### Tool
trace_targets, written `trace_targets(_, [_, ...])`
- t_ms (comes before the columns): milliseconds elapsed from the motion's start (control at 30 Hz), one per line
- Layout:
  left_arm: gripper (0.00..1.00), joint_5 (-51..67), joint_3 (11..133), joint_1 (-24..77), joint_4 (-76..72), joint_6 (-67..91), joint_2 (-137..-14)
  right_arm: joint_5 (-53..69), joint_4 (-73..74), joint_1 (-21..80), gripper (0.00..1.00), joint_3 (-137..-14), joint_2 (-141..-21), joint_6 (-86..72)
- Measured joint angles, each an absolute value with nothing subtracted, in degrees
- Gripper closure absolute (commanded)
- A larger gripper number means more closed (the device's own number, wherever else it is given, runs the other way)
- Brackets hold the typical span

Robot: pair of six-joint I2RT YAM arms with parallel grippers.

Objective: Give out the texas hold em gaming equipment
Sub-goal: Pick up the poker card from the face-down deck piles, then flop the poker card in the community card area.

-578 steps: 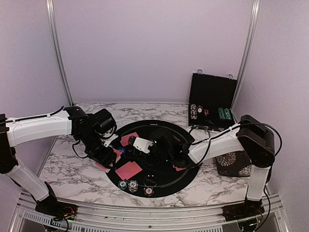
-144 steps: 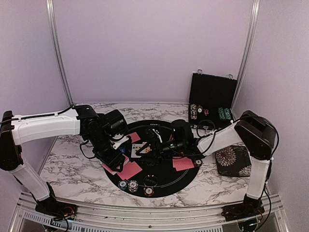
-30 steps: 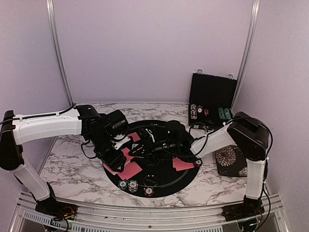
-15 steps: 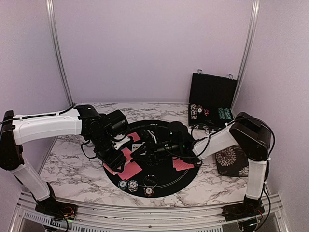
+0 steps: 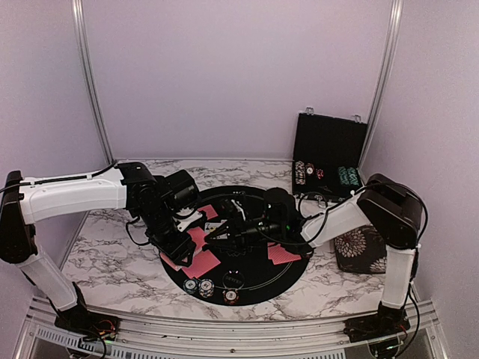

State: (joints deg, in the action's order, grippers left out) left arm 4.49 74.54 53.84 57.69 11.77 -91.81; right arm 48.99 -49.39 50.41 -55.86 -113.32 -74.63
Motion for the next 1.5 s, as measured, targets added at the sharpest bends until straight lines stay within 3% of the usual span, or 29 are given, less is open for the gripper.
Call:
trace_targets(833, [0.49,4.4,74.4,53.8,57.5,11.8,-91.8,49.3,-48.5,42.5,1.0,-46.6,-102.2,-71.6])
trace_targets(1100, [0.49,4.4,74.4,53.8,57.5,11.8,-91.8,42.4,-24.9,37.1,1.0,-47.9,-93.8,-48.7])
trace_targets(1300, [0.49,4.4,74.2,53.8,57.5,11.8,-91.5,26.2,-5.6,37.4,1.0,-56.2,-89.6,-25.6])
trace_targets(1500, [0.49,4.3,74.2,53.8,57.5,11.8,-91.4,7.6,0.5,40.7,1.0,-59.2,-89.3,-6.8])
